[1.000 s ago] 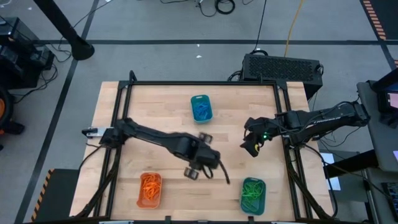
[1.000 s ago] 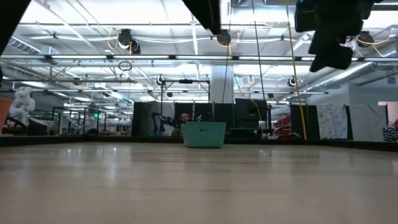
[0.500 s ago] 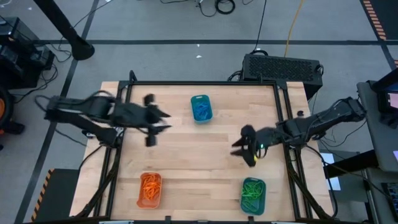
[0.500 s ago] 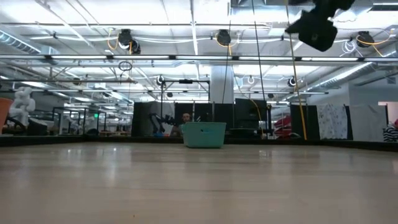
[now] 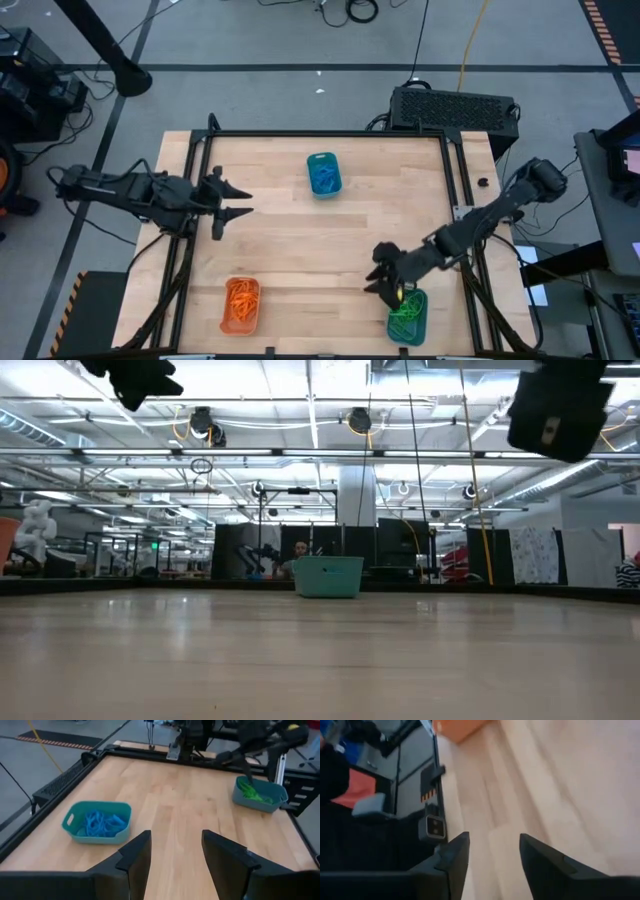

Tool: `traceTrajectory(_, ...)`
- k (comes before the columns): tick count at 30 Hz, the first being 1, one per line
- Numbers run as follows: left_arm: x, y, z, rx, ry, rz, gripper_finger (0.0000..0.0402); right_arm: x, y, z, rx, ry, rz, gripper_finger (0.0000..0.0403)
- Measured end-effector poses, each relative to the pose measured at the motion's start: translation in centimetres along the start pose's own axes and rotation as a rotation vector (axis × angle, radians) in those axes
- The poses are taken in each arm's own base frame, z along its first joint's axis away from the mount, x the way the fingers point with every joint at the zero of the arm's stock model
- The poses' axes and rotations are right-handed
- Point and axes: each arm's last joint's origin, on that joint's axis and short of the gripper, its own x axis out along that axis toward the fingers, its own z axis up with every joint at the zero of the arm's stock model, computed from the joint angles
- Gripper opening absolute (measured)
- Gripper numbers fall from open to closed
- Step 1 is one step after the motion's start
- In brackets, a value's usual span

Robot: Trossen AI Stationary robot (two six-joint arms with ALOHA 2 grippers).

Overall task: Sort rubber bands into baskets
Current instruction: Return to Home Position

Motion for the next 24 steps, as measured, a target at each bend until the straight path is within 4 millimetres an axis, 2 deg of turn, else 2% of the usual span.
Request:
traceTrajectory(3,0.2,0.1,-0.7,0.008,0.000,0.000,0.0183,1.0,1.7,-0.1,-0.012,0.048,-0.037,0.0144)
traceTrajectory(6,0.5,0.0,-0.9,0.027,-0.015,-0.003,0.0183,1.9,3.6,0.6,-0.056,0.111,-0.149,0.0111)
traceTrajectory(9,1.0,-0.1,-1.3,0.026,-0.036,-0.016,0.0183,2.9,4.6,0.6,-0.128,0.208,-0.288,0.0063)
traceTrajectory(12,1.1,-0.1,-1.6,0.040,-0.040,-0.043,0.0183,3.6,5.3,0.1,-0.256,0.231,-0.298,0.0014)
traceTrajectory(16,0.4,-0.2,-1.4,0.035,-0.071,-0.091,0.0183,2.2,6.3,1.0,-0.280,0.045,-0.199,0.0009)
traceTrajectory(19,-0.7,-0.1,-1.3,0.032,-0.107,-0.118,0.0183,1.2,6.3,0.9,-0.325,-0.103,-0.124,0.0003)
traceTrajectory(21,-1.4,0.0,-1.4,0.030,-0.127,-0.110,0.0183,0.8,5.7,0.3,-0.365,-0.177,-0.081,0.0002)
traceTrajectory(24,-2.0,0.3,-1.7,0.028,-0.183,-0.093,0.0183,0.2,3.5,-0.3,-0.380,-0.268,-0.030,0.0001)
